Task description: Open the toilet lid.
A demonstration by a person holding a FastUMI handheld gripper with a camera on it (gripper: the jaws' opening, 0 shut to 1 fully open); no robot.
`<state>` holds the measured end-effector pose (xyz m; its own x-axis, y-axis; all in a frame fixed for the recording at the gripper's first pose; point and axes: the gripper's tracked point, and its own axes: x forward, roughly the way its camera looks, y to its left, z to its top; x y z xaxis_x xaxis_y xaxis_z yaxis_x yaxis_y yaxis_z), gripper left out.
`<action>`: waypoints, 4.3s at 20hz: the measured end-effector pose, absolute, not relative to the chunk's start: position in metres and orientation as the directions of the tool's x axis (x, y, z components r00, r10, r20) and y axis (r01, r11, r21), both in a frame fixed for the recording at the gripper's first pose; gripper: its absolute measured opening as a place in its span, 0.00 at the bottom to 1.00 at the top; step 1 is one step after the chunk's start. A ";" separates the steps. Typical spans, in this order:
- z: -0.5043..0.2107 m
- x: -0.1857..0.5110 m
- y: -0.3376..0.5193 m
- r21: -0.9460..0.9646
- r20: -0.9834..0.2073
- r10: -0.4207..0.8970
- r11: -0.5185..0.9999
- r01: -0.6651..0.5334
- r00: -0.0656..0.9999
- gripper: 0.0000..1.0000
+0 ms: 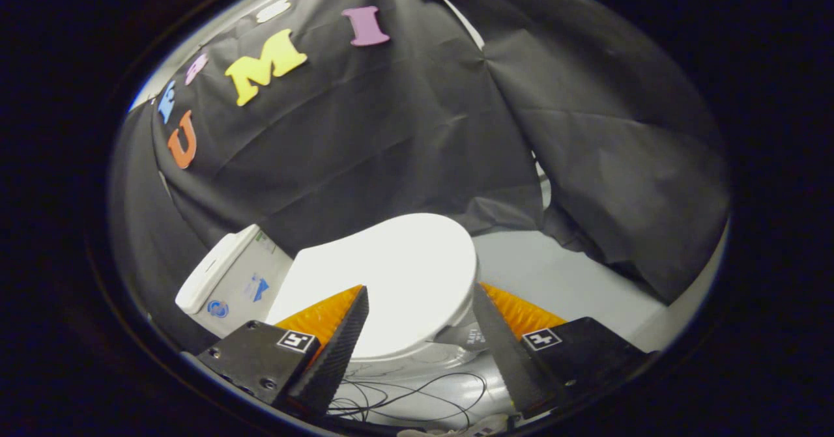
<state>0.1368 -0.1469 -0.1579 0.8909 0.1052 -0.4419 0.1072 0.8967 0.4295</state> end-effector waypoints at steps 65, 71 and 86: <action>-0.095 0.129 -0.120 0.775 -0.332 0.253 0.623 0.110 0.909 0.04; -0.054 0.124 -0.097 0.768 -0.274 0.268 0.639 0.042 0.924 0.04; 0.004 0.114 -0.050 0.695 -0.221 0.235 0.719 -0.016 0.947 0.07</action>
<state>0.1137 -0.0501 0.0044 0.9467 0.2347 -0.2207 -0.0162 0.7188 0.6950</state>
